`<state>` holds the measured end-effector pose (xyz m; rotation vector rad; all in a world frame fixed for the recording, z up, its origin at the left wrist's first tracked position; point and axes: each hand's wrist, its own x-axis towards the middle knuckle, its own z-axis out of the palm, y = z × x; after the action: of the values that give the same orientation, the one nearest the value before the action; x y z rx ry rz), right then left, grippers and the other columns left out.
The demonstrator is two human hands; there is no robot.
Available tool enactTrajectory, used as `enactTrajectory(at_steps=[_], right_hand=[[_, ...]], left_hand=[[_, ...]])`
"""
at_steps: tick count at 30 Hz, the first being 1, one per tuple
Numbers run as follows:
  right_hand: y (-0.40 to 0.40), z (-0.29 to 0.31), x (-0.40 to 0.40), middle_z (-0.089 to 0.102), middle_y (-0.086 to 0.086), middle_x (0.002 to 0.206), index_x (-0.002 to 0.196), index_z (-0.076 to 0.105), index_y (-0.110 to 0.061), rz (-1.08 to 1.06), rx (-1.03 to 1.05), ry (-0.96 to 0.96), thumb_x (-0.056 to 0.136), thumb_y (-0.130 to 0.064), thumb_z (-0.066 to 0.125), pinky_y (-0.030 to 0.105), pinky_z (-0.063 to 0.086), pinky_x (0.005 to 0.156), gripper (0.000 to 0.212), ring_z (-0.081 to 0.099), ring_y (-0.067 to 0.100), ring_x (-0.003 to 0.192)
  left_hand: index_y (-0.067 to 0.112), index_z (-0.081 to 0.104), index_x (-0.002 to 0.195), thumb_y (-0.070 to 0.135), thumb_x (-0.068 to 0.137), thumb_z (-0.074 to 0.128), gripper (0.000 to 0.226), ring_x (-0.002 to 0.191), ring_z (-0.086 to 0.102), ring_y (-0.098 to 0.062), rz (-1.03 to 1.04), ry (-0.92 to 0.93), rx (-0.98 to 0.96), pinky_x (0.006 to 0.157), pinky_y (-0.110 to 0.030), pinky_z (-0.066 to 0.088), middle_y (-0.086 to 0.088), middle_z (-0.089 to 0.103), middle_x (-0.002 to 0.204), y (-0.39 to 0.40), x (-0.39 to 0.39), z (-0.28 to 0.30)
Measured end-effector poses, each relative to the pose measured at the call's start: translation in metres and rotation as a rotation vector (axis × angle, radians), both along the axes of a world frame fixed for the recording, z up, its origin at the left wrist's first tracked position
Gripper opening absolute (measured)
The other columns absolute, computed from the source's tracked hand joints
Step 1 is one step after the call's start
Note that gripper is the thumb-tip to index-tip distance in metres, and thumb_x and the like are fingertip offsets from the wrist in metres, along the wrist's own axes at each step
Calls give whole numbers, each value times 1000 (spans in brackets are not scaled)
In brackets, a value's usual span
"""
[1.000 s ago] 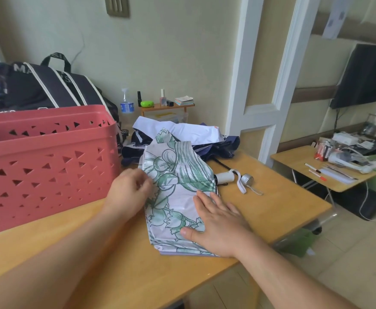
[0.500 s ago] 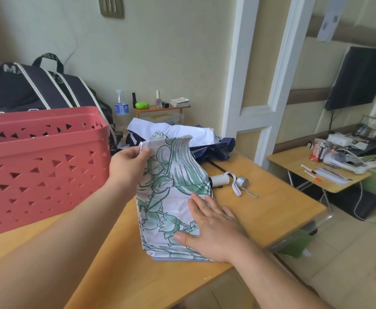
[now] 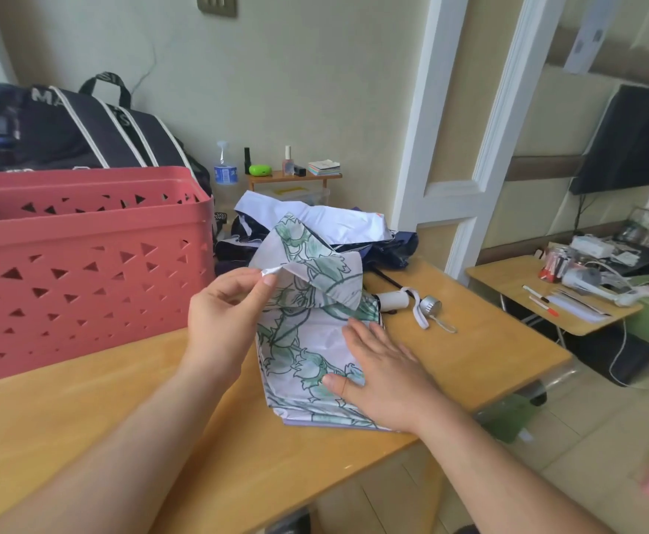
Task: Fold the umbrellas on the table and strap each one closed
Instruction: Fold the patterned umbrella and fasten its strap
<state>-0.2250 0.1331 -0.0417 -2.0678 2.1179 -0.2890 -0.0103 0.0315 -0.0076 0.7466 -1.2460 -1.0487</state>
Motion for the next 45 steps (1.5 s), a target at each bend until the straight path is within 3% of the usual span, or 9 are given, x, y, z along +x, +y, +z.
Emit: enactTrajectory(at_steps=[4, 7, 11, 15, 19, 28, 33, 37, 45], right_hand=[[6, 11, -7, 34, -8, 166, 159, 39, -23, -106, -271, -270, 99, -54, 60, 13, 18, 113, 70, 27, 8, 152], [2, 21, -6, 63, -11, 132, 132, 59, -28, -209, -422, -217, 93, -50, 70, 27, 45, 96, 46, 57, 16, 123], [-21, 34, 17, 49, -5, 110, 107, 47, -28, -217, -531, -75, 82, -56, 77, 38, 45, 70, 48, 53, 23, 101], [-51, 39, 39, 44, 3, 114, 112, 43, -21, -244, -522, 28, 77, -57, 82, 36, 40, 71, 64, 51, 29, 105], [-65, 37, 35, 48, 6, 115, 111, 52, -19, -280, -596, -33, 79, -30, 83, 36, 42, 68, 46, 54, 32, 105], [-27, 64, -41, 71, -9, 95, 97, 79, -21, -20, -826, 0, 83, 3, 70, 33, 43, 83, 29, 56, 25, 96], [-7, 63, -46, 70, -11, 89, 91, 78, -21, 72, -842, 79, 78, 6, 75, 36, 49, 79, 30, 56, 25, 93], [8, 54, -43, 72, -10, 91, 91, 80, -20, 114, -831, 73, 79, 2, 81, 38, 52, 79, 26, 56, 25, 92], [34, 24, -27, 62, -14, 91, 88, 82, -22, 135, -691, 15, 76, 2, 83, 39, 56, 79, 27, 55, 18, 97]], left_hand=[[15, 81, 85, 22, 88, 82, 8, 96, 71, -12, 3, 9, -5, 89, -28, 52, -3, 78, 102, 4, -1, -1], [21, 81, 80, 24, 88, 82, 8, 93, 70, -9, 15, -1, -16, 87, -26, 51, 1, 78, 98, 4, -2, -1], [27, 82, 79, 31, 85, 83, 7, 94, 70, -11, 19, -20, -32, 91, -35, 54, 3, 78, 98, 4, -2, -2], [28, 82, 80, 38, 80, 83, 10, 100, 71, -15, 23, -68, -55, 99, -47, 55, 3, 77, 101, 7, 1, -4], [24, 82, 81, 41, 78, 84, 17, 103, 71, -19, 43, -132, -102, 101, -54, 53, 4, 76, 102, 7, 7, -8], [27, 71, 74, 27, 79, 90, 20, 113, 68, -6, 54, -397, -211, 108, -47, 47, 19, 75, 110, 8, 21, -9], [44, 57, 102, 21, 73, 94, 53, 108, 64, -2, 97, -641, -482, 96, -32, 48, 22, 71, 104, 18, 22, -3], [36, 78, 90, 26, 77, 91, 21, 98, 66, -6, 69, -737, -656, 91, -43, 52, 25, 73, 93, 11, 30, -1], [31, 70, 79, 19, 68, 91, 27, 93, 67, -4, -104, -897, -726, 85, -29, 51, 20, 72, 92, 4, 45, 1]])
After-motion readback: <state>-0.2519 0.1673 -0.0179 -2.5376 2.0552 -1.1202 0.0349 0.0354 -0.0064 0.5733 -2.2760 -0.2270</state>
